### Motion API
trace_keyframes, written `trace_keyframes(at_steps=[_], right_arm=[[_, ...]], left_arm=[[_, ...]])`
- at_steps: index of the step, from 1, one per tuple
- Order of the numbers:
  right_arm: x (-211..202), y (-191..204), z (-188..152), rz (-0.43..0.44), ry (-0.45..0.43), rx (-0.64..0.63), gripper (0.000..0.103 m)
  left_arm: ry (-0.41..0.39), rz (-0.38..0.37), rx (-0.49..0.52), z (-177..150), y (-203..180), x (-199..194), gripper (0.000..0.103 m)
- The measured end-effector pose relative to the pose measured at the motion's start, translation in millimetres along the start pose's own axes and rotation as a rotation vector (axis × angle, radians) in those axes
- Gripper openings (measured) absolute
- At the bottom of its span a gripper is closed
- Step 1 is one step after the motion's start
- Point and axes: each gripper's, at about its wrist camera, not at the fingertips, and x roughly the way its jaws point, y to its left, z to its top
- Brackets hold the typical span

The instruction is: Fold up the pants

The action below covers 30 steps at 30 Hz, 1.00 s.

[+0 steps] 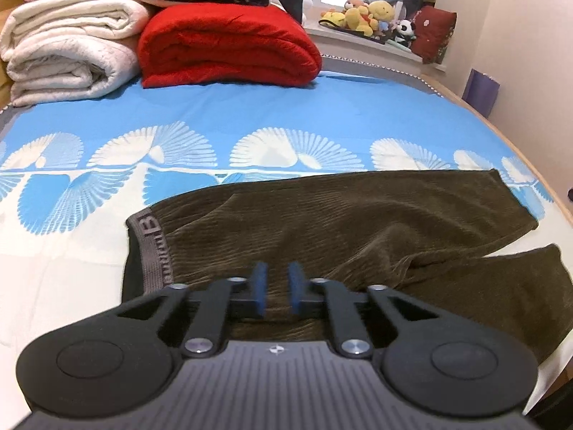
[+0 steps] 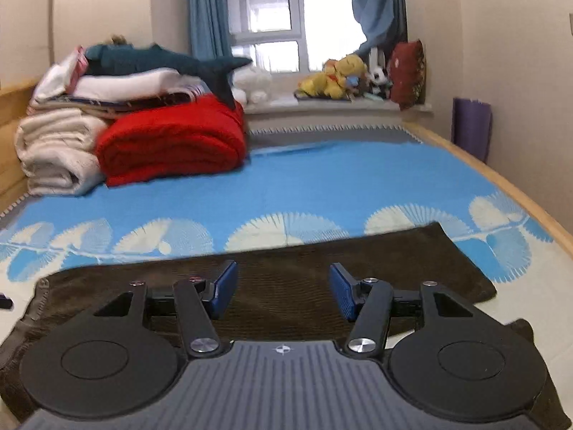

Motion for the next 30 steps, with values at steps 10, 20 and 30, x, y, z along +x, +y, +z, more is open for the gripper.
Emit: trace_keyframes(at_steps=[10, 20, 30], right_arm=[[4.0, -2.7, 4.9, 0.052, 0.002, 0.044, 0.006], [13.1, -23.4, -1.8, 0.044, 0.074, -0.021, 0.006], [16.9, -36.3, -4.1, 0.026, 0.094, -0.027, 0.006]], left_arm=[[0.031, 0.051, 0.124, 82.9, 19.8, 103.1, 0.004], [0.167, 0.127, 0.089, 94.9, 77.7, 235.9, 0.057], [0.244, 0.068, 0.186, 98.3, 76.3, 233.3, 0.003]])
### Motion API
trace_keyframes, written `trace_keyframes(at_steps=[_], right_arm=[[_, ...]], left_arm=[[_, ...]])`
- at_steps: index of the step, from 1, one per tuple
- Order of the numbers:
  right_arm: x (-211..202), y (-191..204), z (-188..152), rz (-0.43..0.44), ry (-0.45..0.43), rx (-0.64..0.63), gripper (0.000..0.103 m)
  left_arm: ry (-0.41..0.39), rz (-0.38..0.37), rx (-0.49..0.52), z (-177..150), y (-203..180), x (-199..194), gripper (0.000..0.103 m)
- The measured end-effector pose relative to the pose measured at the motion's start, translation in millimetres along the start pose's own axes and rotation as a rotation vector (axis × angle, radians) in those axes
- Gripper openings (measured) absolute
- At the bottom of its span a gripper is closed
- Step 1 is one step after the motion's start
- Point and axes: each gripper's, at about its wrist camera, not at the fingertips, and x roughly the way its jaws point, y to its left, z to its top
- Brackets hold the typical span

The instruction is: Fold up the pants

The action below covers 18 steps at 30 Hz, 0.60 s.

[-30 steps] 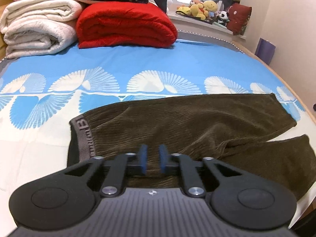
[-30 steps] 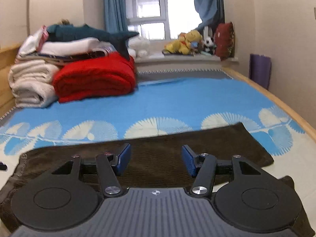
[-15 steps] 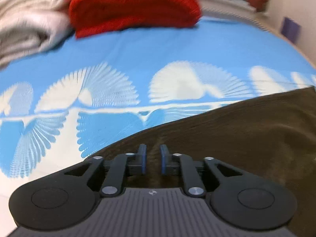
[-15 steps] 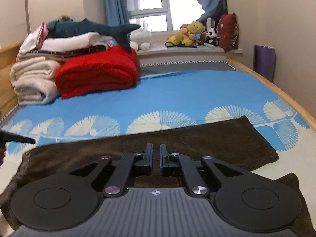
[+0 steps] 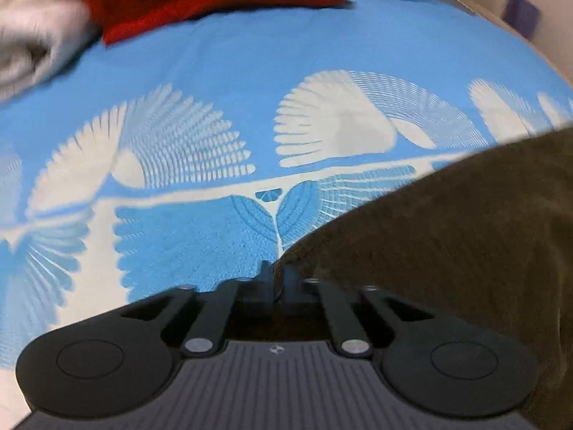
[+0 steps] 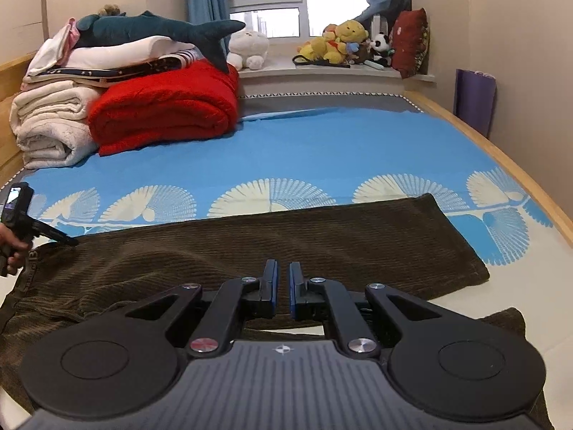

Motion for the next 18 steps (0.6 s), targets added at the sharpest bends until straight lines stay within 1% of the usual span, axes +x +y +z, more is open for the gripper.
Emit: trace_keyframes(at_steps=[3, 5, 7, 9, 10, 12, 13, 14, 15, 16, 17, 18], right_arm=[[-3.5, 2.2, 0.8, -0.017, -0.013, -0.022, 0.006], [-7.5, 5.6, 0.3, -0.036, -0.026, -0.048, 0.006], [-12.9, 7.5, -1.6, -0.051, -0.039, -0.074, 0.006], [-19.9, 6.3, -3.5, -0.059, -0.047, -0.081, 0.006], [-24.5, 4.3, -4.5, -0.058, -0.053, -0.076, 0.006], [-33.7, 0.6, -8.2, -0.058, -0.061, -0.058, 0.006], [-37.3, -0.6, -10.7, -0.062, -0.06, -0.05, 0.006], [-41.1, -2.6, -13.6, -0.069, -0.057, -0.039, 0.006], [-44.1, -4.2, -16.2, -0.072, -0.052, -0.028, 0.006], [-46.7, -5.5, -18.5, -0.074, -0.047, -0.015, 0.006], [-49.7, -7.4, -21.4, -0.076, -0.041, 0.003, 0.006], [-51.7, -8.5, -24.1, -0.076, -0.036, 0.017, 0.006]], left_arm=[[-0.082, 0.019, 0.066, -14.8, -20.9, -50.1, 0.002], [-0.155, 0.015, 0.079, -35.0, -37.7, -101.3, 0.002], [-0.198, -0.012, 0.068, -67.5, -58.8, -157.1, 0.002], [-0.222, -0.021, 0.125, -115.9, -91.1, -208.2, 0.002], [-0.227, -0.028, 0.142, -138.0, -103.1, -223.6, 0.002], [-0.202, -0.059, 0.138, -179.3, -119.3, -236.0, 0.003], [-0.171, -0.076, 0.138, -199.8, -124.0, -231.4, 0.004], [-0.147, -0.088, 0.116, -214.5, -123.6, -224.3, 0.008], [-0.136, -0.077, 0.06, -227.6, -116.9, -218.1, 0.008], [-0.118, -0.043, 0.004, -232.9, -109.1, -215.5, 0.008], [-0.113, -0.012, -0.086, -233.7, -96.0, -218.1, 0.008], [-0.145, -0.033, -0.18, -235.2, -81.6, -225.6, 0.012]])
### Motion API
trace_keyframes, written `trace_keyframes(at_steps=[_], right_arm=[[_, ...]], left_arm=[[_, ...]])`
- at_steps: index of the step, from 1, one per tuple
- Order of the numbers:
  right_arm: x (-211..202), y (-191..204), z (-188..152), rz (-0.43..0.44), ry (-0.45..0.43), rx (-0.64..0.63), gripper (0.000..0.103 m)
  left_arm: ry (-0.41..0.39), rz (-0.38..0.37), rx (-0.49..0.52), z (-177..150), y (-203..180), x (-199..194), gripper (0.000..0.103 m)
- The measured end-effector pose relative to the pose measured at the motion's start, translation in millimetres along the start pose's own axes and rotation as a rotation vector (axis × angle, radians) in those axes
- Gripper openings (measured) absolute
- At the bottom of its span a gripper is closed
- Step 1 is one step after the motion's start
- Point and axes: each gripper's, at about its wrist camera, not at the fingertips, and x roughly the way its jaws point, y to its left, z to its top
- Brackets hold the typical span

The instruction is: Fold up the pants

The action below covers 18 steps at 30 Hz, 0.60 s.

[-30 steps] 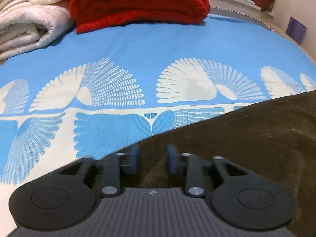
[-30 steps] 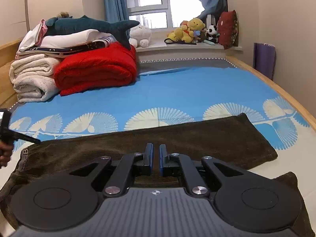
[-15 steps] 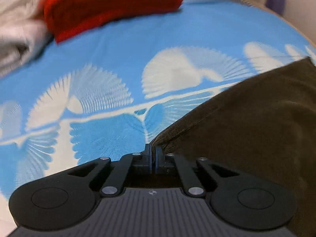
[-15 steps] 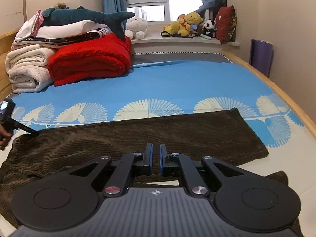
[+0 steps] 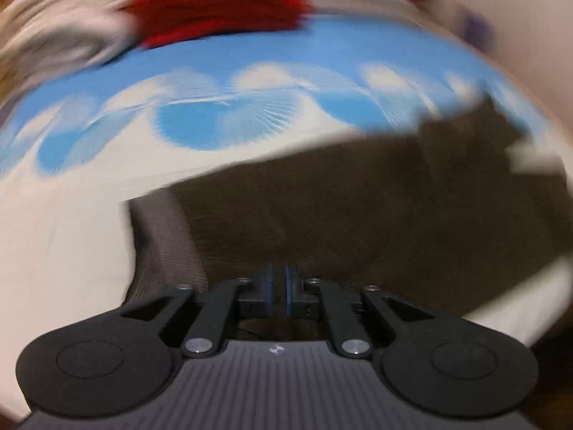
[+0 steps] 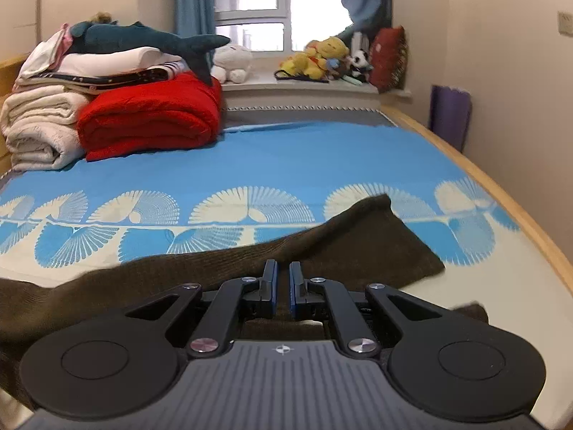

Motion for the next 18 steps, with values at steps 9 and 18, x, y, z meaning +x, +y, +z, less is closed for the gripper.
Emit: trace_keyframes(at_steps=[9, 18], right_arm=[[-9.0, -14.0, -7.5, -0.012, 0.007, 0.177, 0.007], [28.3, -23.5, 6.5, 0.064, 0.027, 0.363, 0.007]], left_arm=[[0.17, -0.178, -0.389, -5.0, 65.9, 19.6, 0.046], [0.265, -0.156, -0.549, 2.3, 80.3, 71.3, 0.053]])
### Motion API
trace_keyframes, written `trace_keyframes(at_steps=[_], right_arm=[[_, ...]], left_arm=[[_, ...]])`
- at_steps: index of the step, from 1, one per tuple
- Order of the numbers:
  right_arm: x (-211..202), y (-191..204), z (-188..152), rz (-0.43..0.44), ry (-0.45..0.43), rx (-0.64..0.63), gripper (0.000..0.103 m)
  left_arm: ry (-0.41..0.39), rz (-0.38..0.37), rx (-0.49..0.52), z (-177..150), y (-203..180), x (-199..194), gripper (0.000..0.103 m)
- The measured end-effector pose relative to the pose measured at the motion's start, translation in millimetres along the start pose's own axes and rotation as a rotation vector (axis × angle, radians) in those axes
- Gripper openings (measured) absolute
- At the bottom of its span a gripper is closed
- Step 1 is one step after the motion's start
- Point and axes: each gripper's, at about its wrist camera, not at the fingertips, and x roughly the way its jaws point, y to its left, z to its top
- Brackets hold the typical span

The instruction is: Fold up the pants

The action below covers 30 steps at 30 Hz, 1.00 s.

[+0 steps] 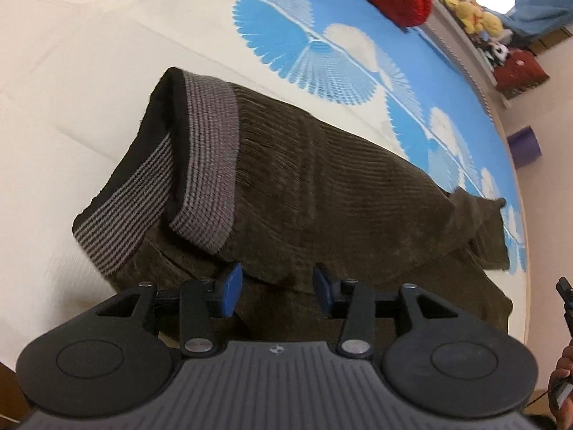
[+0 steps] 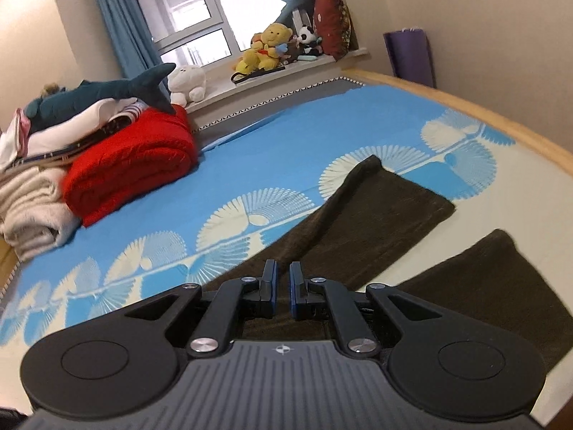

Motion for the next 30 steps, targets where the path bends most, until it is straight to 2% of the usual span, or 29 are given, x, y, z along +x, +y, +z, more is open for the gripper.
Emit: trace_keyframes(at_steps=[2, 5, 10, 13, 15, 19, 22, 28, 29, 30], right_arm=[[20.3, -3.8, 7.3, 0.028, 0.033, 0.05, 0.016], [55.3, -7.5, 19.6, 0.018, 0.042, 0.085, 0.032], [135.0, -24.7, 31.9, 0.0, 0.091, 0.168, 0.033], [183.0, -34.6, 35.7, -0.04, 0.118, 0.181, 0.033], [211.6, -41.2, 36.6, -0.066, 0.128, 0.192, 0.034], [256.1, -52.0, 38.2, -0.107, 0.14, 0.202, 0.044], [274.2, -55.5, 38.5, -0.108, 0.147, 0.186, 0.045], [300.0, -59.4, 40.8, -0.115, 0.159, 0.163, 0.045], [302.8, -59.8, 40.6, -0.119, 0.158, 0.16, 0.04], [305.3, -59.9, 40.3, -0.119, 0.158, 0.154, 0.03]], left_arm=[[0.022, 0.023, -0.049, 3.9, 6.6, 7.6, 0.053], [0.021, 0.063, -0.124, 11.0, 15.8, 11.8, 0.053], [-0.003, 0.093, -0.193, 23.5, 17.4, 10.1, 0.052], [-0.006, 0.156, -0.17, 27.9, 9.1, 12.1, 0.049], [-0.012, 0.22, -0.109, 28.3, -0.7, 13.9, 0.042], [-0.038, 0.3, -0.035, 31.6, -15.9, 17.2, 0.033], [-0.075, 0.319, 0.009, 32.7, -23.7, 14.0, 0.029], [-0.069, 0.304, -0.007, 32.4, -18.5, 10.3, 0.029], [-0.072, 0.306, 0.0, 32.7, -19.6, 10.3, 0.029], [-0.073, 0.308, 0.007, 32.7, -20.3, 9.7, 0.028]])
